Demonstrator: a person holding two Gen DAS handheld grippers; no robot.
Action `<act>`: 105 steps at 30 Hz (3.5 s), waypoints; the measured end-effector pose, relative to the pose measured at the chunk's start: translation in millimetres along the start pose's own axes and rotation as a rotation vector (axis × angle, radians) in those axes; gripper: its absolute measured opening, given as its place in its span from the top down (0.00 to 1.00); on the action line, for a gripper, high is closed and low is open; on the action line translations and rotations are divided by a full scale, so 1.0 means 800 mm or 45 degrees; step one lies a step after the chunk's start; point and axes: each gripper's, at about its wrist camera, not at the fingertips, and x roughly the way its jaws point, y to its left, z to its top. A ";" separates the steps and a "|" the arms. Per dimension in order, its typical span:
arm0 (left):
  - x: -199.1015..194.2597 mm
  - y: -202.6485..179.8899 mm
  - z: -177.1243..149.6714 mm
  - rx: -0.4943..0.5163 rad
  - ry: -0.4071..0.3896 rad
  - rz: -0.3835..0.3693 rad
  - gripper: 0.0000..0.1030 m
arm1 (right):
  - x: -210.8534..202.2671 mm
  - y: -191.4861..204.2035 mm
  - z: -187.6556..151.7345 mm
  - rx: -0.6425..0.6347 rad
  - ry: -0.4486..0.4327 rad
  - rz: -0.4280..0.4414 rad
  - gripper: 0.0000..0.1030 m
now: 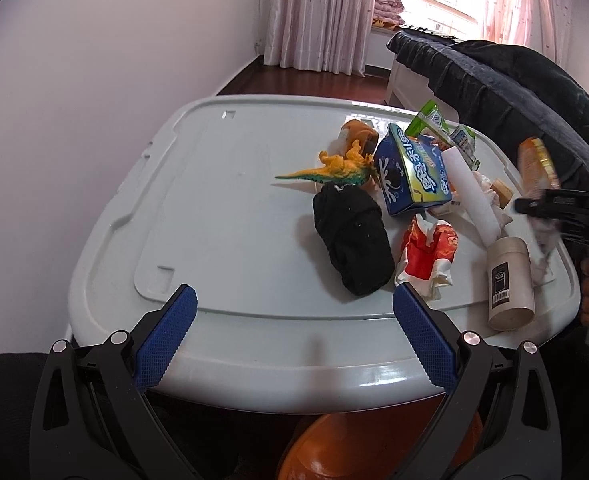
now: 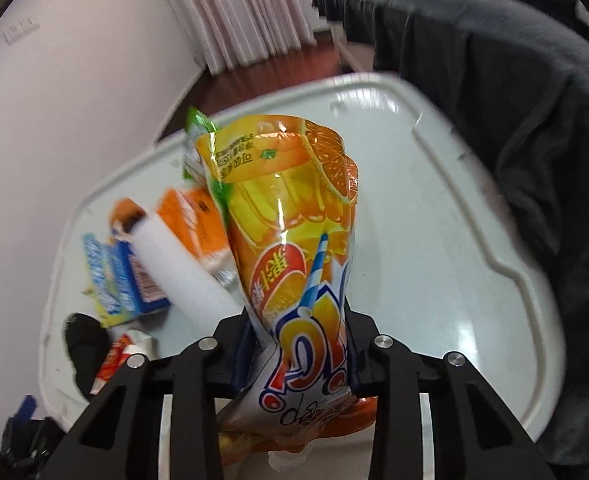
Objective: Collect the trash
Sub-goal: 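Grasp the orange juice pouch with the right tool and lift it, then grasp the black knit cap with the left tool while the right tool carries the pouch to the bucket, then drop the cap and pouch into the orange bucket with both tools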
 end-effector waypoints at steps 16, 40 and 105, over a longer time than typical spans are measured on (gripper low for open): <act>0.063 -0.043 0.063 -0.118 0.117 0.025 0.07 | -0.052 -0.007 -0.017 -0.013 -0.160 0.161 0.64; 0.115 -0.055 0.039 -0.012 0.134 0.157 0.59 | -0.041 -0.009 -0.011 -0.030 -0.141 0.190 0.64; -0.099 -0.053 -0.108 0.246 0.157 -0.076 0.32 | -0.122 0.045 -0.198 -0.296 0.064 0.438 0.33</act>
